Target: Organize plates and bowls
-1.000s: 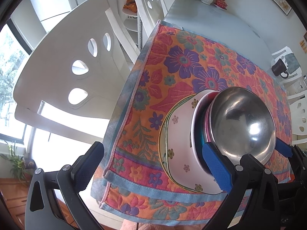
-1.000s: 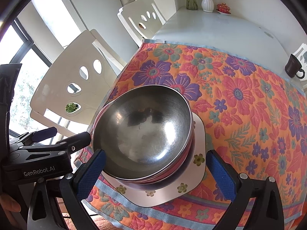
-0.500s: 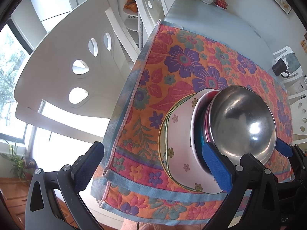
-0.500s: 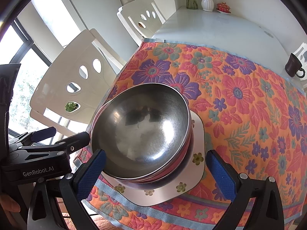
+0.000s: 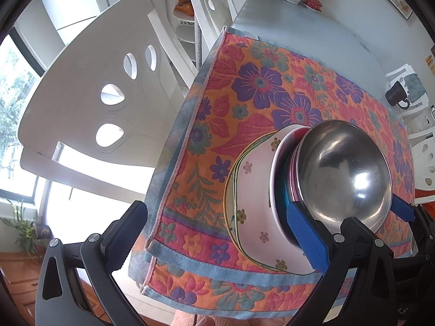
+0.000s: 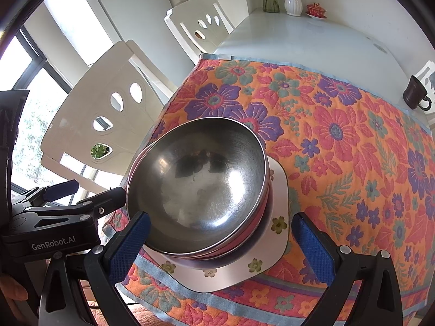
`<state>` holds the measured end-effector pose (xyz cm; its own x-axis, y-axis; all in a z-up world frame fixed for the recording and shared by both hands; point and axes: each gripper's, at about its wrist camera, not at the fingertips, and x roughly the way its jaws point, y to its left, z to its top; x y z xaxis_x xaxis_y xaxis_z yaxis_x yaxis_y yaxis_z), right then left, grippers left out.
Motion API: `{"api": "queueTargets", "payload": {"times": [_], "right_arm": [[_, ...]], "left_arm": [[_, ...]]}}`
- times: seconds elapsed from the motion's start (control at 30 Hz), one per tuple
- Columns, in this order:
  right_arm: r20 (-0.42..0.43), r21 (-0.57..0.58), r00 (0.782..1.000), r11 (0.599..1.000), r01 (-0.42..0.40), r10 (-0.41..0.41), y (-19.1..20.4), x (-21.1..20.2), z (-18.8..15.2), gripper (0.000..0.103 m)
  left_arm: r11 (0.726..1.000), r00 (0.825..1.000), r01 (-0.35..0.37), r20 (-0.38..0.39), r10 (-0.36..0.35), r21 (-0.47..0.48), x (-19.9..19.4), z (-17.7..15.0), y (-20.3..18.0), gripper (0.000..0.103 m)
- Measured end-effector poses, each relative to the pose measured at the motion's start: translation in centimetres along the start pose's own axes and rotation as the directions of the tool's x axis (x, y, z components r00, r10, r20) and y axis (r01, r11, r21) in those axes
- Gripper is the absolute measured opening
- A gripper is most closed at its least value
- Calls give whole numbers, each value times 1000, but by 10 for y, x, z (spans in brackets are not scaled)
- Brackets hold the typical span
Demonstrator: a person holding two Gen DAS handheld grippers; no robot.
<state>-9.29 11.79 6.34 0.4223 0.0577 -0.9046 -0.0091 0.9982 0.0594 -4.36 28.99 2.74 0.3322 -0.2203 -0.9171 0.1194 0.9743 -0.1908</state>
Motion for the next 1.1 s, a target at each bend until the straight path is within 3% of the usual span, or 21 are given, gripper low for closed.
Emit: {"api": "queueTargets", "payload": {"times": [1.1], "right_arm": [[-26, 0, 1000, 1000, 0, 0, -7, 4, -2, 103]], "left_arm": [[1000, 1000, -7, 1, 7, 12, 0, -1, -1, 102]]}}
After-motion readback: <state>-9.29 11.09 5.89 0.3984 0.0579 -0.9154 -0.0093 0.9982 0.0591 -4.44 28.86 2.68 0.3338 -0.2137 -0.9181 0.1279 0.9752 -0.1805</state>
